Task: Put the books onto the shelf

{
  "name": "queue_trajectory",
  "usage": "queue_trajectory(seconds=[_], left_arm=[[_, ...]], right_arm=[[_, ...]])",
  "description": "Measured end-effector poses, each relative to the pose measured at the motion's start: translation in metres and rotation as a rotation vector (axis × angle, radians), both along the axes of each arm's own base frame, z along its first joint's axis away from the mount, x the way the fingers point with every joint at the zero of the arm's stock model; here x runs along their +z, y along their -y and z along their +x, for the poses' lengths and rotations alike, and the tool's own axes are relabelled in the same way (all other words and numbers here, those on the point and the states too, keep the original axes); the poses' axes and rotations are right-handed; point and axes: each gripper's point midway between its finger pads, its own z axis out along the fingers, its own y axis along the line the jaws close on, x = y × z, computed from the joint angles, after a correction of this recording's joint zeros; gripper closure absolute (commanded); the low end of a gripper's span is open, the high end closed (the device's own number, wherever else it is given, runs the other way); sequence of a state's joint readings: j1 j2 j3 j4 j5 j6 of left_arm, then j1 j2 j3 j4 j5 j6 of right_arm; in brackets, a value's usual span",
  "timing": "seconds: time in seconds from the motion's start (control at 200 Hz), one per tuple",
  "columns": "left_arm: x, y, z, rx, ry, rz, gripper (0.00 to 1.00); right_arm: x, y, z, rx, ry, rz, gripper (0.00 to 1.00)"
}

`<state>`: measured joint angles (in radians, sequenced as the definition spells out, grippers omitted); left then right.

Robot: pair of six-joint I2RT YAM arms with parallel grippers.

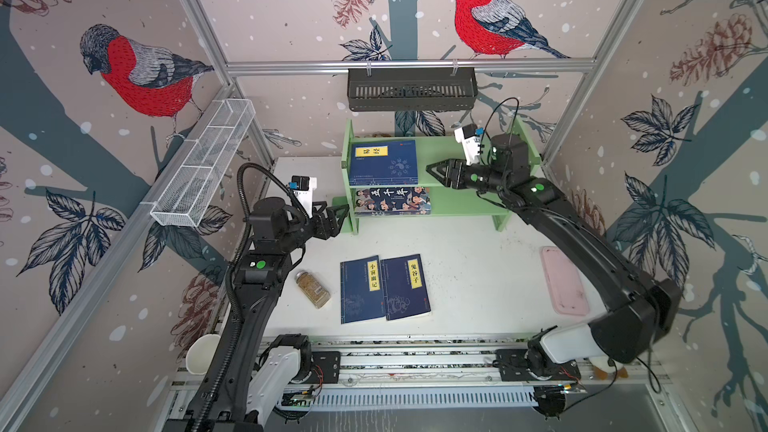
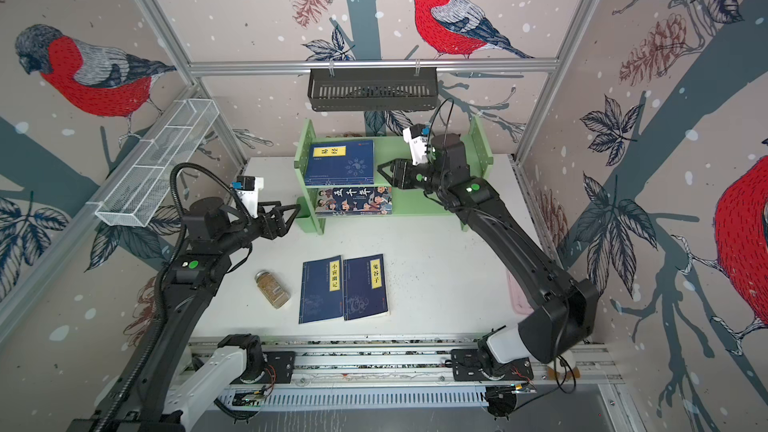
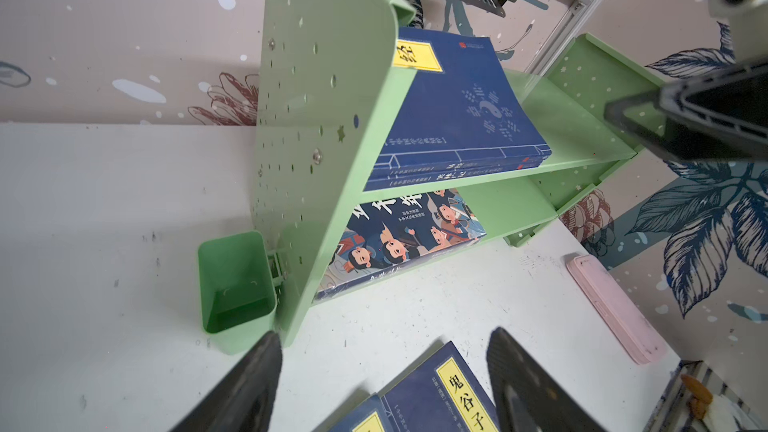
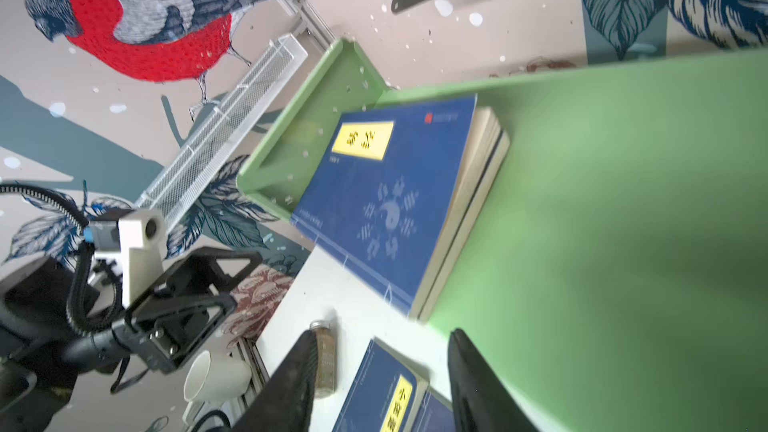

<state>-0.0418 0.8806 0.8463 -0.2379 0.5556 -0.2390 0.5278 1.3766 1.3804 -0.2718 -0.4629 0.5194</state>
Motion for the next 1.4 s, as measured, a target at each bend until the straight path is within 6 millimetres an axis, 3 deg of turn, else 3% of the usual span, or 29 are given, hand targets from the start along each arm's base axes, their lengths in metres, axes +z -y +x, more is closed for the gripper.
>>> queue_trajectory(seconds=[0.23,0.365,0.465,0.625,0.86,0.995,1.27,1.366,1.396], left_arm=[[-0.069,0.018,-0.019,-0.048,-0.272,-0.216,0.22],[-0.097,0.027,-0.029,-0.063,-0.388,-0.338,0.2],[-0.109,0.029,-0.031,-0.059,-0.44,-0.388,0.2],[-0.117,0.029,-0.026,-0.046,-0.47,-0.414,0.2],[-0.117,0.028,-0.021,-0.036,-0.468,-0.43,0.19],[-0.121,0.028,-0.023,-0.033,-0.476,-0.432,0.19],[-0.129,0.028,-0.024,-0.023,-0.503,-0.447,0.19],[-0.133,0.029,-0.024,-0.017,-0.518,-0.458,0.19],[-0.135,0.029,-0.025,-0.014,-0.527,-0.463,0.19]], right_arm=[[-0.053,0.01,-0.091,0.001,-0.052,-0.05,0.42],[-0.125,0.014,-0.134,0.007,-0.206,-0.104,0.37],[-0.178,0.019,-0.15,-0.015,-0.334,-0.165,0.37],[-0.234,0.012,-0.162,-0.017,-0.476,-0.237,0.38],[-0.285,-0.006,-0.16,-0.005,-0.593,-0.33,0.45],[-0.3,-0.011,-0.156,-0.011,-0.622,-0.368,0.5],[-0.326,-0.016,-0.15,-0.026,-0.664,-0.442,0.75],[-0.333,-0.015,-0.149,-0.036,-0.671,-0.461,0.96],[-0.334,-0.014,-0.149,-0.037,-0.672,-0.462,0.98]])
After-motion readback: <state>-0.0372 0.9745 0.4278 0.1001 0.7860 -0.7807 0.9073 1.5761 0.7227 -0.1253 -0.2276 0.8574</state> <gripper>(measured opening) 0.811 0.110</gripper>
